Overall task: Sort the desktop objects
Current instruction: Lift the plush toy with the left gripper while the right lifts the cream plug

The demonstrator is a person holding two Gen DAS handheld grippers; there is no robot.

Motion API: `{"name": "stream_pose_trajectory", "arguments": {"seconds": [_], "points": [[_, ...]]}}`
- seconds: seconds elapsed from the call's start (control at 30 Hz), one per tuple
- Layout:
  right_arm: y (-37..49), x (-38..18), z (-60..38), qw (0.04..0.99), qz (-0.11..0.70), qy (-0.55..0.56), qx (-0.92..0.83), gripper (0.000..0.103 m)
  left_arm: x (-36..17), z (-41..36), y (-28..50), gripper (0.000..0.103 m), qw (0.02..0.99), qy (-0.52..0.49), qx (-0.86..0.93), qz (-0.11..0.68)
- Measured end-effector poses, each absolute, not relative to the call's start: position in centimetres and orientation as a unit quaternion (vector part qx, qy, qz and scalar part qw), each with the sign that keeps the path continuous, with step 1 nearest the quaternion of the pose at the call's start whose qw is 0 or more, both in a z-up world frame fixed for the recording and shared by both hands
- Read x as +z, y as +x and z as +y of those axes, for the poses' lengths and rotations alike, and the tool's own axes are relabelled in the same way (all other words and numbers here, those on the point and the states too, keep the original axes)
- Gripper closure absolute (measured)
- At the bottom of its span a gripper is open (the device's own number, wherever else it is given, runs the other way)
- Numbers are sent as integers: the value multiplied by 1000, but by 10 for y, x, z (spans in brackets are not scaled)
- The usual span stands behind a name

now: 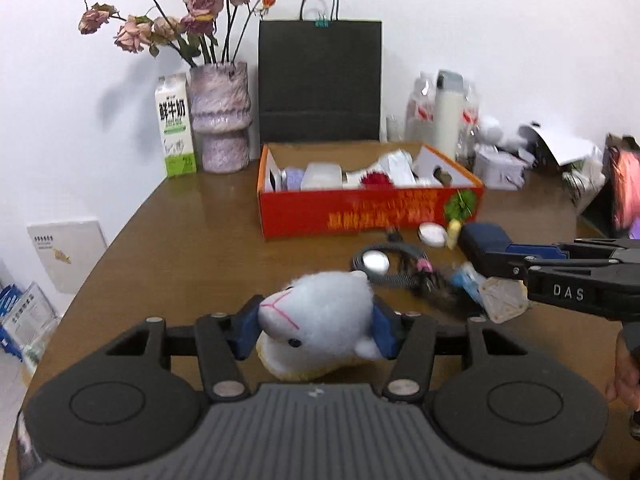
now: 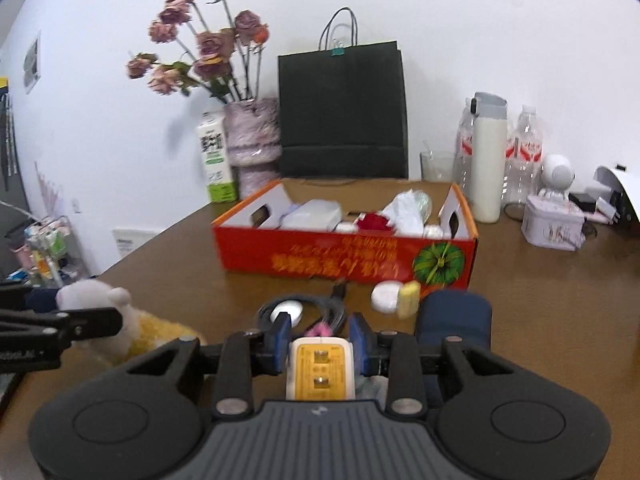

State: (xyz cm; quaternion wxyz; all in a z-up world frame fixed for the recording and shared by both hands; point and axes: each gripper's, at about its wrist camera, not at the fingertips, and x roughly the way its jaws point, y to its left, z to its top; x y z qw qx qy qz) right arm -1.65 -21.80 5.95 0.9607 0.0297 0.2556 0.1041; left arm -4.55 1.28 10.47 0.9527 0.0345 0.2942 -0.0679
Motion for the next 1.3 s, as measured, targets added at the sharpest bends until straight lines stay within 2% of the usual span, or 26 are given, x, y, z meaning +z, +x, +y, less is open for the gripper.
{"name": "stream_pose_trajectory", "arguments": {"seconds": [0.13,0.2,0.23,0.27,0.37,0.5,0.53,0.57,0.63,0.73,0.77,0.9,0.97,1.0,1.03,1.07,1.1,1.3], "points": [[-56,55,-216,957,266,30,111,73,108,15,-82,45,945,43,-97,308],[-73,52,-217,956,267,28,115,73,107,19,-95,53,942,39,-108,317],[-81,50,-218,956,268,26,115,73,108,21,-100,66,941,35,-113,318],[-87,47,-219,956,271,25,114,73,110,22,-105,69,940,31,-121,317],[-97,43,-223,954,278,29,108,73,111,23,-102,69,942,28,-131,307],[-93,36,-228,953,284,38,95,73,82,22,-64,69,943,6,-97,318],[-90,33,-228,953,287,40,91,73,76,24,-56,64,942,-3,-87,324],[-89,31,-228,953,288,42,89,73,71,25,-49,54,939,-13,-72,335],[-87,30,-227,953,287,38,88,73,68,28,-49,45,934,-24,-73,350],[-89,32,-228,955,281,32,90,73,77,29,-73,13,936,-7,-96,339],[-92,34,-228,956,276,31,92,73,79,29,-83,10,939,4,-92,332],[-102,37,-226,960,261,12,101,73,69,22,-109,10,930,28,-94,354],[-108,32,-222,961,259,-10,95,69,57,16,-114,10,927,38,-105,359],[-110,28,-221,960,265,-17,91,65,51,14,-113,10,925,41,-103,362],[-110,24,-221,959,269,-21,86,61,45,12,-110,15,923,42,-98,371],[-112,22,-220,960,268,-27,77,61,40,12,-107,28,920,39,-96,378],[-111,20,-220,958,275,-27,77,61,35,14,-103,35,916,32,-95,389],[-95,7,-225,952,295,-10,82,61,46,27,-110,52,926,25,-89,366]]}}
